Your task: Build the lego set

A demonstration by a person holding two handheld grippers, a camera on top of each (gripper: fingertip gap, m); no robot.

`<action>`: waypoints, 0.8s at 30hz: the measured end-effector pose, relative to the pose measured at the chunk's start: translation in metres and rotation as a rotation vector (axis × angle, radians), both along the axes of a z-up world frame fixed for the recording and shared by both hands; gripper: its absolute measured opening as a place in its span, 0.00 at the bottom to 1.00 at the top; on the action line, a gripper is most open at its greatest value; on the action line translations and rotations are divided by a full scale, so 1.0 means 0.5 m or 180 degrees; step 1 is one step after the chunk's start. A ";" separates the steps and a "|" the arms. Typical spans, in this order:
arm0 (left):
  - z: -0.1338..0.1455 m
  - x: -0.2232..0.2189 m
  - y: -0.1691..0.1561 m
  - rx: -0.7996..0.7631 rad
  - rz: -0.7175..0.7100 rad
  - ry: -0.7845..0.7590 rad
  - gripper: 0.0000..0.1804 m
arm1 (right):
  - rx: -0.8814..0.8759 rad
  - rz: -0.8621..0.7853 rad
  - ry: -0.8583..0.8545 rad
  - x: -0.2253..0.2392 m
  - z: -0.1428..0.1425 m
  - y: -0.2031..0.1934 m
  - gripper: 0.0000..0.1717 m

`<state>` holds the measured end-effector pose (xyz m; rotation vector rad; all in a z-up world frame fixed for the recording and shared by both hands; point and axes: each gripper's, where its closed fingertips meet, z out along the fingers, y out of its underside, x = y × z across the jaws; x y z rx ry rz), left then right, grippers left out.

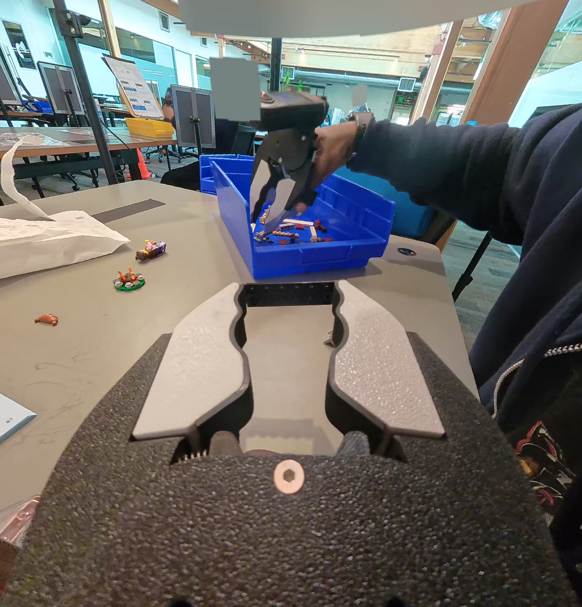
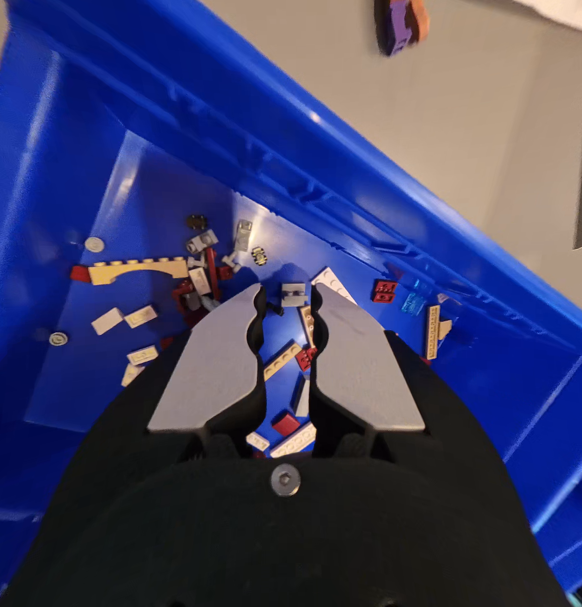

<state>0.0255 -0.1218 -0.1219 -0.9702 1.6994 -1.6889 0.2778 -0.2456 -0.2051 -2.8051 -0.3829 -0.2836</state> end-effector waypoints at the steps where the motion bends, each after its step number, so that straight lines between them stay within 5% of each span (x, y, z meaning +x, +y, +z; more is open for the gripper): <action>1: -0.001 0.001 0.000 -0.0007 -0.0002 0.0011 0.28 | -0.0051 -0.0052 0.0063 0.004 -0.010 -0.003 0.15; 7: -0.001 -0.003 -0.006 -0.0032 -0.0054 0.0036 0.28 | -0.0214 -0.0292 0.0248 0.012 -0.043 -0.020 0.10; 13: 0.007 -0.013 -0.004 -0.0014 -0.0057 0.0009 0.28 | 0.0183 -0.0298 0.0051 -0.039 0.027 0.001 0.10; 19: -0.018 -0.042 0.008 0.0023 -0.0001 0.0213 0.28 | 0.0845 0.0025 -0.0026 -0.251 0.151 0.073 0.10; 24: -0.032 -0.087 0.029 0.0103 0.0110 0.0368 0.28 | 0.1177 0.0143 0.0313 -0.448 0.122 0.163 0.10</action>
